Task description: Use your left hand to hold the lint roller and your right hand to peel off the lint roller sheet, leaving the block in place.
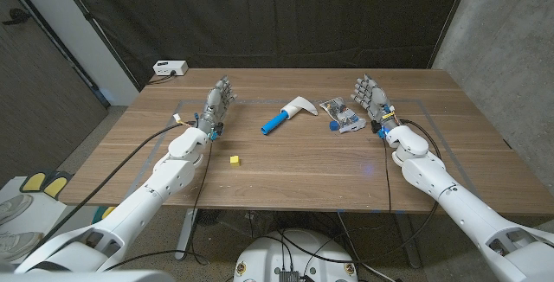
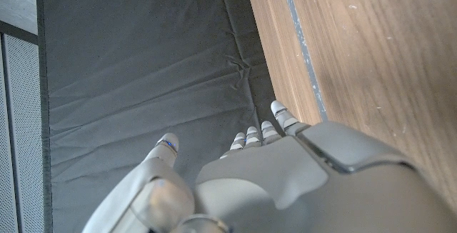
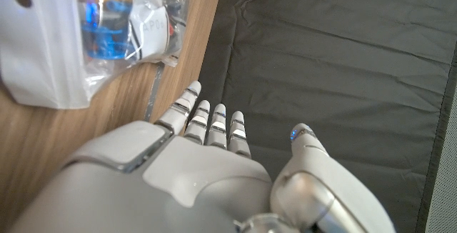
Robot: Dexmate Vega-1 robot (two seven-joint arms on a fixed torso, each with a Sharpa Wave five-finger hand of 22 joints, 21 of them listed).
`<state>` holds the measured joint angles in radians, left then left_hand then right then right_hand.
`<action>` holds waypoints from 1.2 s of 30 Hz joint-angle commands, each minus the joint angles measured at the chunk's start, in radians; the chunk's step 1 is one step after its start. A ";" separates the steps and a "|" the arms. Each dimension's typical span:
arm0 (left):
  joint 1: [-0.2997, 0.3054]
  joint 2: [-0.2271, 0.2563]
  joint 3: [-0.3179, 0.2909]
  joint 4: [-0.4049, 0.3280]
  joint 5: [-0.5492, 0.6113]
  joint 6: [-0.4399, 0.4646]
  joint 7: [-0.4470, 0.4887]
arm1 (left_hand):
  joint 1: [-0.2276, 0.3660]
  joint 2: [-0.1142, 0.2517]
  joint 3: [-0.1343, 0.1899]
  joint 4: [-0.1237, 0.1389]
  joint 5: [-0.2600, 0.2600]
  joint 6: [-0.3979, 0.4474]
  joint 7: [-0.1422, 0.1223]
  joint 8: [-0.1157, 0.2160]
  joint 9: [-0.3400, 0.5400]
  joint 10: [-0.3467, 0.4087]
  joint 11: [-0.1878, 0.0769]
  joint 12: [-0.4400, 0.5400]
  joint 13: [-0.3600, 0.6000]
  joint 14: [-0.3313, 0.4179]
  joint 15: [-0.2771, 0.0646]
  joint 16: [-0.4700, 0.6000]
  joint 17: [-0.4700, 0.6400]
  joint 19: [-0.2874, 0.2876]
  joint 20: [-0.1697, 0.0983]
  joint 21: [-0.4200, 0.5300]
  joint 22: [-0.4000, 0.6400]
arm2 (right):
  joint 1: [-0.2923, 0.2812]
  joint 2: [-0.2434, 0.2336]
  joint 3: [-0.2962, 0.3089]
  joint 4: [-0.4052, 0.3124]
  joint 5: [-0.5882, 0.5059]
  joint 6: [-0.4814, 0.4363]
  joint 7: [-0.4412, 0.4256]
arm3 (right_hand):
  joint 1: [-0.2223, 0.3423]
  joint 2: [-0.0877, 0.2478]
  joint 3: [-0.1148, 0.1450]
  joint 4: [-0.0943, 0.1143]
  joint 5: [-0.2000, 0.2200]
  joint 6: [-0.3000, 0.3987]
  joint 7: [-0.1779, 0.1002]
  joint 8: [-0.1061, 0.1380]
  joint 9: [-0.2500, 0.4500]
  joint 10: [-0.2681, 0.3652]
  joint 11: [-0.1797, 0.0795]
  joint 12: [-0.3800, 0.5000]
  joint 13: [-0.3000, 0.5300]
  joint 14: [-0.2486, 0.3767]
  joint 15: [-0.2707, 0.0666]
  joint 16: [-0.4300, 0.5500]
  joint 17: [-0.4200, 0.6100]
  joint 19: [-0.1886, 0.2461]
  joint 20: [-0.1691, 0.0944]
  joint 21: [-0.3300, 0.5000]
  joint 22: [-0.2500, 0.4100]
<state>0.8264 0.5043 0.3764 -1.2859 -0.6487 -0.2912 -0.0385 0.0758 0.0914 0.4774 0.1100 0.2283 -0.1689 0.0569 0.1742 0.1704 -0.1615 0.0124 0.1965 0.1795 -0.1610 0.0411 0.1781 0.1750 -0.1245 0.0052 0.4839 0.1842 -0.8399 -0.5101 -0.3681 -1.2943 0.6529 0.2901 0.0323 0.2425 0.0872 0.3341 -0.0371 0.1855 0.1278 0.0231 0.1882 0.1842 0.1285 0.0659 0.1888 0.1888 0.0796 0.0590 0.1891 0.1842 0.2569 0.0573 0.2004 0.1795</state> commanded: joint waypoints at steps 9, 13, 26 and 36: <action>-0.059 0.034 0.063 -0.045 0.129 0.109 0.083 | 0.030 0.000 0.005 -0.033 -0.003 0.014 -0.059 0.019 0.006 0.037 0.052 0.020 0.008 0.044 0.062 0.016 0.000 0.021 0.124 -0.008 0.003 | 0.000 0.006 0.005 0.022 0.011 0.009 0.010 | 0.007 0.005 0.006 -0.004 0.003 0.010 -0.019 0.006 0.002 0.009 0.006 0.008 0.003 0.009 0.016 0.008 0.005 -0.001 0.022 0.003 0.001; -0.084 0.053 0.089 -0.069 0.169 0.167 0.092 | 0.041 0.001 0.009 -0.043 -0.006 0.022 -0.066 0.019 0.006 0.049 0.049 0.023 0.009 0.058 0.077 0.018 0.000 0.027 0.155 -0.009 0.004 | 0.001 0.006 0.005 0.022 0.011 0.009 0.010 | 0.008 0.007 0.006 -0.006 0.002 0.013 -0.025 0.007 0.002 0.010 0.007 0.008 0.003 0.009 0.019 0.008 0.005 -0.002 0.024 0.003 0.001; -0.160 0.079 0.158 -0.096 0.265 0.284 0.080 | 0.065 0.003 0.018 -0.065 -0.011 0.027 -0.071 0.019 0.007 0.062 0.046 0.025 0.010 0.079 0.082 0.020 0.000 0.034 0.170 -0.012 0.006 | -0.008 0.008 0.010 0.026 0.014 0.023 0.012 | 0.011 0.012 0.008 -0.010 0.001 0.019 -0.032 0.008 0.002 0.013 0.009 0.009 0.004 0.009 0.023 0.008 0.005 -0.004 0.030 0.003 0.001; -0.180 0.108 0.196 -0.166 0.339 0.368 0.095 | 0.108 -0.042 0.014 -0.120 -0.022 0.051 -0.070 0.028 0.008 0.083 0.036 0.029 0.012 0.093 0.074 0.019 0.002 0.034 0.173 -0.021 0.006 | -0.022 0.002 0.016 0.014 0.019 0.028 0.012 | 0.011 0.014 0.007 -0.012 0.000 0.023 -0.032 0.009 0.002 0.016 0.013 0.010 0.004 0.009 0.026 0.009 0.006 -0.005 0.031 0.003 0.002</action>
<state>0.6764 0.5825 0.5294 -1.3867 -0.3890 -0.0178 0.0413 0.1679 0.0601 0.4905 0.0040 0.2129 -0.1289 -0.0122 0.1935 0.1748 -0.0865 0.0500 0.2196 0.1888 -0.0778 0.1126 0.1926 0.1749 -0.0901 0.1675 0.4644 0.1889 -0.8484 -0.5037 -0.3584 -1.2704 0.6673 0.3115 0.0431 0.2517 0.0965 0.3382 -0.0413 0.1855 0.1464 -0.0038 0.1926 0.1839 0.1370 0.0744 0.1926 0.1885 0.0843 0.0754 0.1928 0.1888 0.2529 0.0860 0.2004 0.1793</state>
